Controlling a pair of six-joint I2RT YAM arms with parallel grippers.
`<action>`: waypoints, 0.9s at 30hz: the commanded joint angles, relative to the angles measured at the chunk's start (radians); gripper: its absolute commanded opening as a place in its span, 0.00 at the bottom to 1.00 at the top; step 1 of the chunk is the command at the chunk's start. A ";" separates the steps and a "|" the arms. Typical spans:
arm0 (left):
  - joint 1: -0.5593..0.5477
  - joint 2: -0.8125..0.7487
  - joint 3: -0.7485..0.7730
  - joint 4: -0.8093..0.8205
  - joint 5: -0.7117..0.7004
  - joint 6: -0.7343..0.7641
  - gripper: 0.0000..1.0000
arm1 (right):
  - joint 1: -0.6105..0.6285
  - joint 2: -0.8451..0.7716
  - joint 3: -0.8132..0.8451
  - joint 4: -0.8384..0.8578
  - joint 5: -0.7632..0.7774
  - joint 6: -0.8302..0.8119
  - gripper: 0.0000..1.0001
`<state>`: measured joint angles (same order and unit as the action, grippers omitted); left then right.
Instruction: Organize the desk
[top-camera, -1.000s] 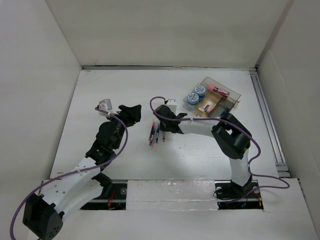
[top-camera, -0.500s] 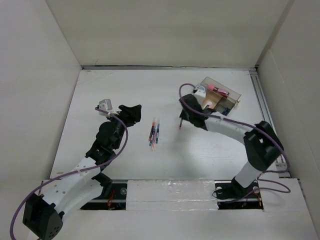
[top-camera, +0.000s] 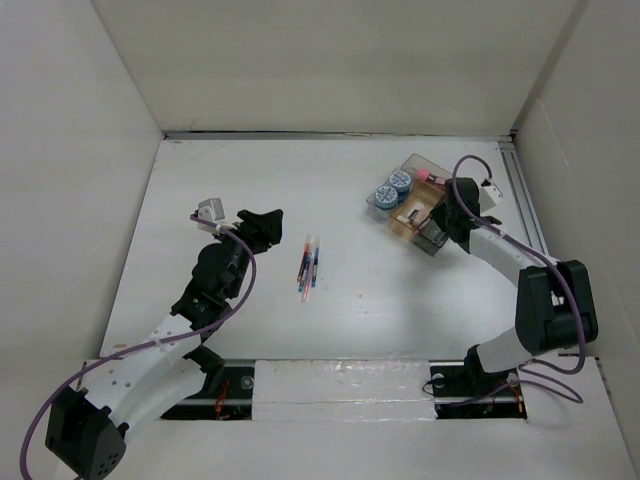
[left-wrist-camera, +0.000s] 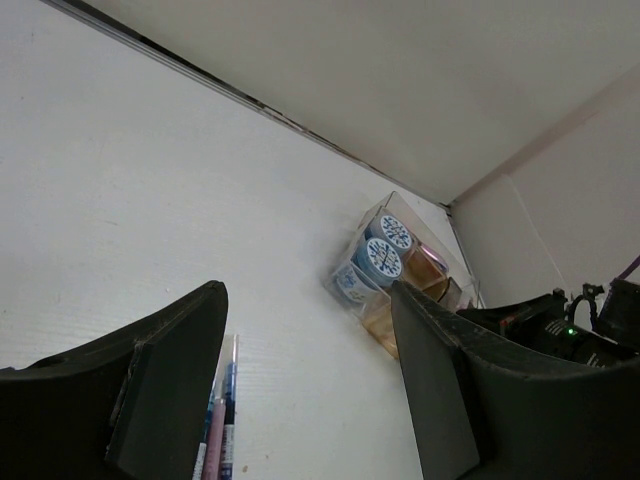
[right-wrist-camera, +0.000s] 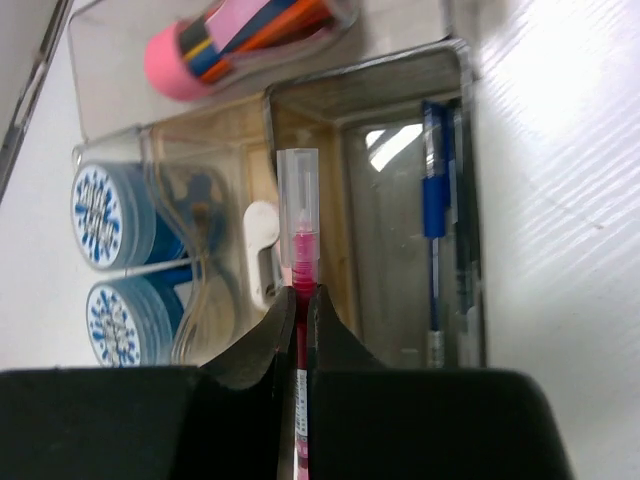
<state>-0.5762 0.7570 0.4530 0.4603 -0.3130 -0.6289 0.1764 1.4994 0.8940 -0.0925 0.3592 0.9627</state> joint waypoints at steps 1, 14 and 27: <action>-0.002 -0.004 -0.002 0.047 0.017 0.011 0.63 | -0.063 -0.027 -0.010 0.051 -0.025 0.054 0.01; -0.002 -0.005 -0.005 0.052 0.017 0.014 0.63 | -0.071 -0.065 -0.013 0.052 -0.017 0.064 0.59; -0.002 0.015 -0.002 0.063 0.029 0.024 0.61 | 0.500 0.134 0.130 0.103 -0.082 -0.151 0.05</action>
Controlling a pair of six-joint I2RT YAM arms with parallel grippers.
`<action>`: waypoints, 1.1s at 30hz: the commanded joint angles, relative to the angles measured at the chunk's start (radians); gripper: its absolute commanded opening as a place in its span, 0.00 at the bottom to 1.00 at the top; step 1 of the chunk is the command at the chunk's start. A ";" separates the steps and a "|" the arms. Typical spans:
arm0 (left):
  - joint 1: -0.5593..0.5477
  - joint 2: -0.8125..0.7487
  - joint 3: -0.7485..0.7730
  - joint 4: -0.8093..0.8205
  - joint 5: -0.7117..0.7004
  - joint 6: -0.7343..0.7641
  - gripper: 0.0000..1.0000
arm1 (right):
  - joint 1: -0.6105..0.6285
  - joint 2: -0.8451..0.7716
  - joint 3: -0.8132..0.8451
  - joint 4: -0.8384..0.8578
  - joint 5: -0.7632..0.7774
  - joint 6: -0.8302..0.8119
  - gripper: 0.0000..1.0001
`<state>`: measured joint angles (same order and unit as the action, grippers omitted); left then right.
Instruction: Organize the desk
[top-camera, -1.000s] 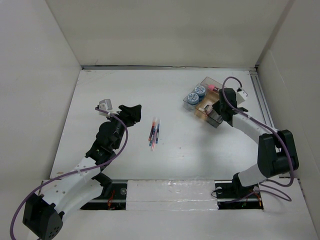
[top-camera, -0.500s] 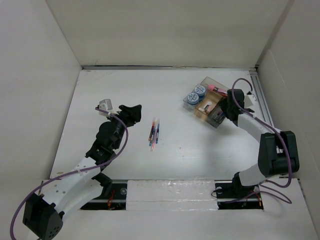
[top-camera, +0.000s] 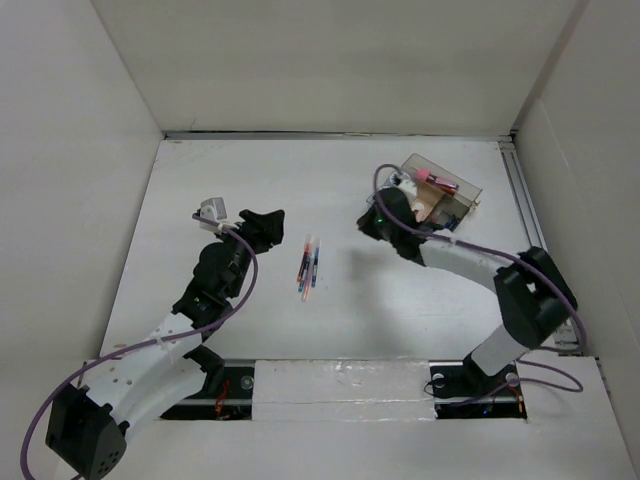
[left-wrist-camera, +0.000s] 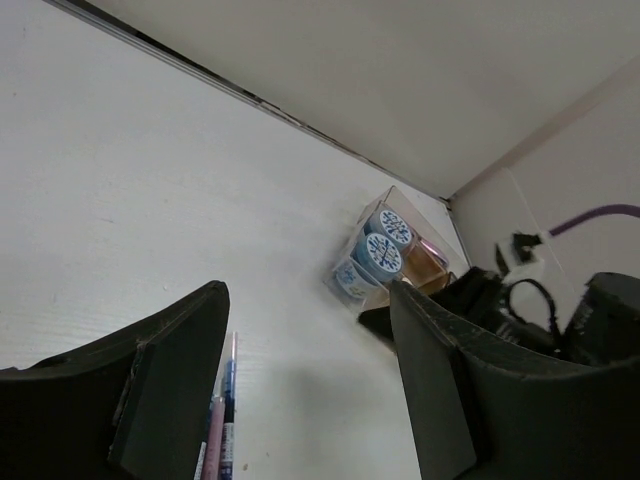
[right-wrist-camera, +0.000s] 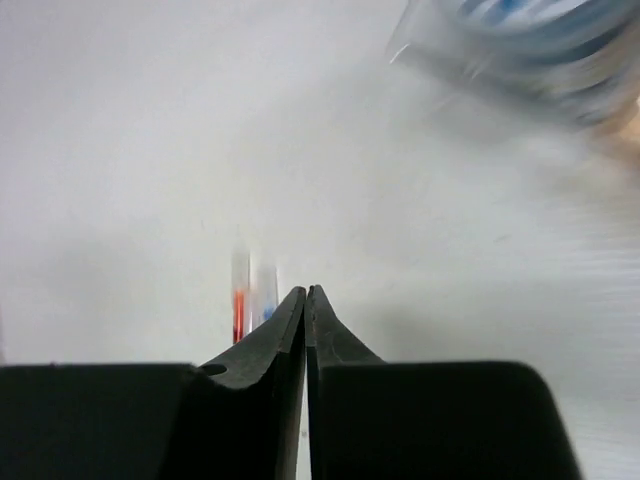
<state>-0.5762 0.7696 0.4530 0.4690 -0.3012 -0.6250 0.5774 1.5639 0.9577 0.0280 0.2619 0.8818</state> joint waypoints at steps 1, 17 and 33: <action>-0.002 0.002 -0.002 0.053 0.010 0.022 0.61 | 0.134 0.129 0.117 -0.025 0.037 -0.078 0.10; -0.002 -0.006 -0.002 0.048 0.004 0.021 0.62 | 0.292 0.398 0.383 -0.247 0.146 -0.141 0.34; -0.002 0.003 0.003 0.040 -0.003 0.019 0.62 | 0.292 0.432 0.409 -0.249 0.099 -0.156 0.31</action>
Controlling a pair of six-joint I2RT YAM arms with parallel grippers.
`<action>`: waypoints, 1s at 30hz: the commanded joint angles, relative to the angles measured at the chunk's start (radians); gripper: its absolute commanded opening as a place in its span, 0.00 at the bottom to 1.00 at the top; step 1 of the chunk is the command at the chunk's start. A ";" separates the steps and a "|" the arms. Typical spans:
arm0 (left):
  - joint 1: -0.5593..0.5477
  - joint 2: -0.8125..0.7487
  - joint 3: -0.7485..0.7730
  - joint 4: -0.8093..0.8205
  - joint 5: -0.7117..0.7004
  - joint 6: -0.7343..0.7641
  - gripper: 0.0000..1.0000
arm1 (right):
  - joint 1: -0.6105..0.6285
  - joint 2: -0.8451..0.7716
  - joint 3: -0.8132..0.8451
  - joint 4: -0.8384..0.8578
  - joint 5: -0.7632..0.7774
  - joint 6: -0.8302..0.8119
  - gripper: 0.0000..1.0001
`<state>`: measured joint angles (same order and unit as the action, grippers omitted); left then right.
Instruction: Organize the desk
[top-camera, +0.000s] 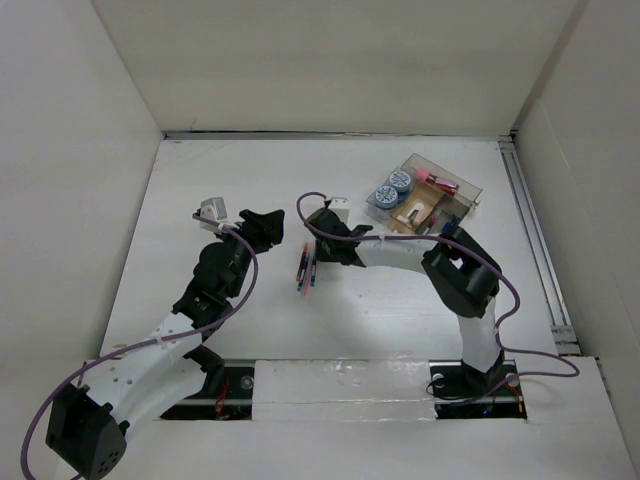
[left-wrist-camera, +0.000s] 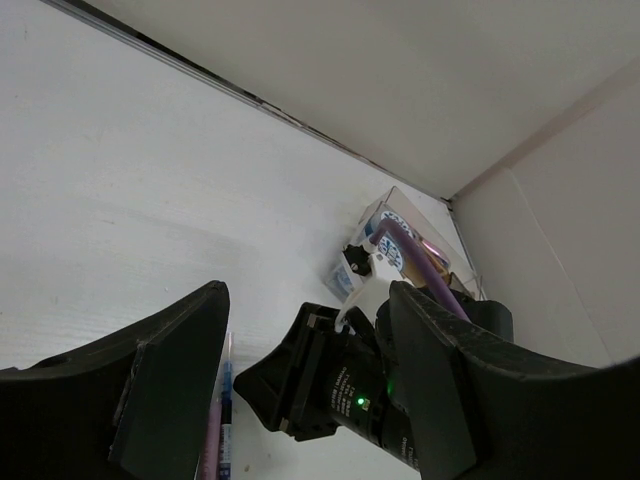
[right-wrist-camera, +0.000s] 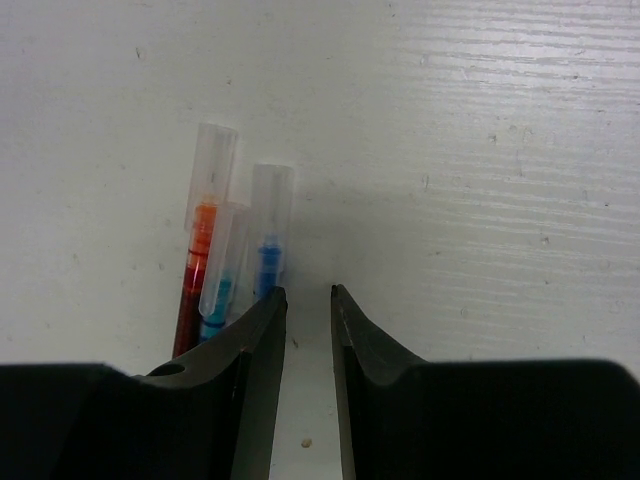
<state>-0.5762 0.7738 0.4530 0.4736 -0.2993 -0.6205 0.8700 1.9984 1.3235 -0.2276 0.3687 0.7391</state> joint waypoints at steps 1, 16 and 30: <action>-0.002 -0.002 0.004 0.036 0.002 0.015 0.62 | 0.009 -0.004 0.042 0.007 -0.002 -0.014 0.30; -0.002 -0.013 0.000 0.034 -0.004 0.015 0.62 | 0.027 -0.017 0.039 0.027 -0.011 -0.015 0.30; -0.002 -0.018 -0.002 0.039 0.005 0.016 0.62 | 0.027 0.050 0.085 -0.064 0.084 0.022 0.22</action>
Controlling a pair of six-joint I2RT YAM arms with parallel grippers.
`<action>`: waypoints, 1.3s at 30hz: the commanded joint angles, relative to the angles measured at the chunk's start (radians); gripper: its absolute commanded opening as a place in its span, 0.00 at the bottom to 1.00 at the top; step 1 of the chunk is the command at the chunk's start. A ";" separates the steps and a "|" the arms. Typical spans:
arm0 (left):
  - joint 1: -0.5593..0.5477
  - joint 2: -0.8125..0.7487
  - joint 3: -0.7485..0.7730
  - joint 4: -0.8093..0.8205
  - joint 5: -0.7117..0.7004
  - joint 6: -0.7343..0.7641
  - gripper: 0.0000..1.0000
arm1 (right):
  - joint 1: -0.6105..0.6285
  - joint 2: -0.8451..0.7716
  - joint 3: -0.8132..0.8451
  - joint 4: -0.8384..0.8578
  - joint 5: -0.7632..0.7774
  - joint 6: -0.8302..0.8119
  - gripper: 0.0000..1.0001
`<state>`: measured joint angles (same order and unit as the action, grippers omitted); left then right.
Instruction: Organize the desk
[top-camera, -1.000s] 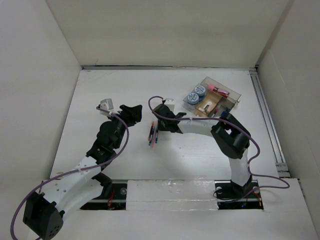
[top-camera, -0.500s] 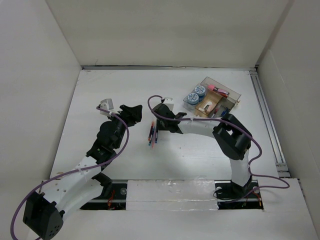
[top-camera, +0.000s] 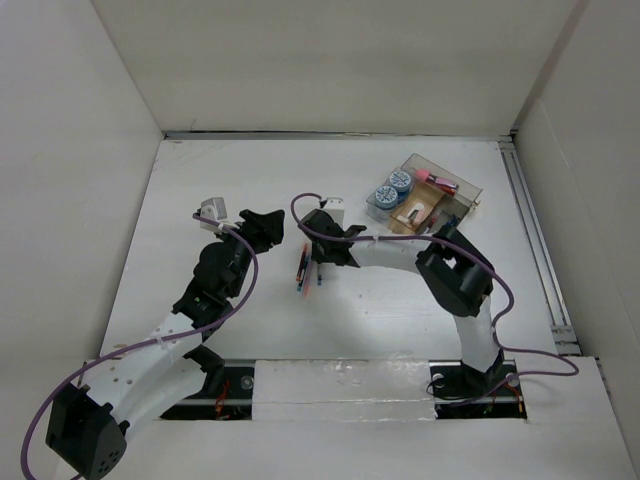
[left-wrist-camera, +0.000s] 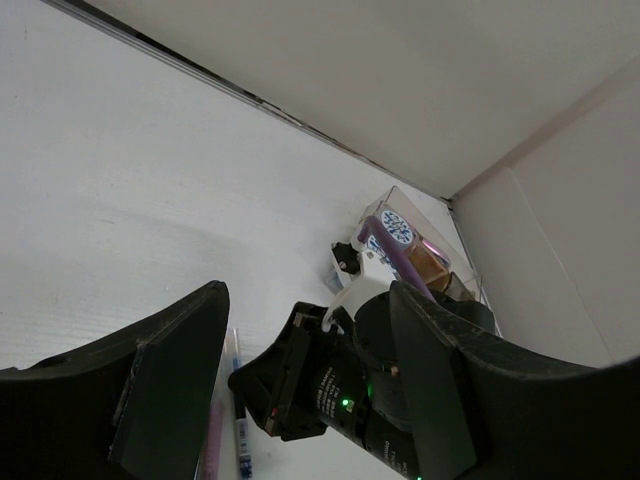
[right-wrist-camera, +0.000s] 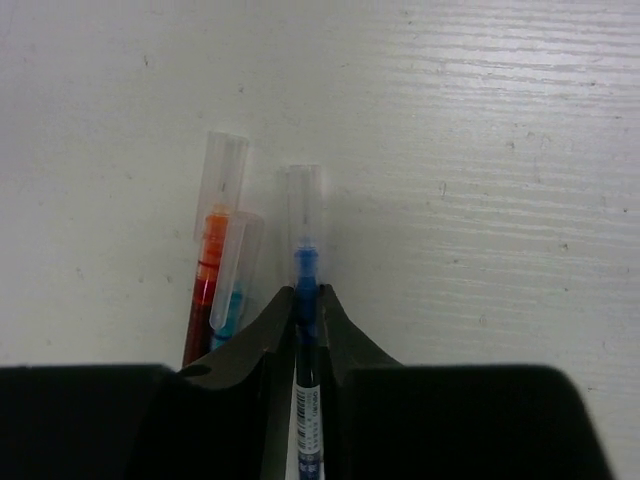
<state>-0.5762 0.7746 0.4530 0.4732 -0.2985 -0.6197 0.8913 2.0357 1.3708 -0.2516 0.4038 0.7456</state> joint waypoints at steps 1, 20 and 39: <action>-0.002 -0.015 -0.004 0.042 0.002 0.015 0.62 | 0.006 0.000 0.022 -0.043 0.059 0.020 0.12; -0.002 -0.021 -0.005 0.045 0.015 0.009 0.62 | -0.567 -0.595 -0.429 0.182 -0.023 0.169 0.02; -0.002 0.000 -0.002 0.050 0.015 0.011 0.62 | -0.815 -0.623 -0.495 0.206 -0.117 0.273 0.55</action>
<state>-0.5762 0.7750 0.4530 0.4747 -0.2874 -0.6193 0.0841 1.4631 0.8825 -0.0925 0.2867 1.0126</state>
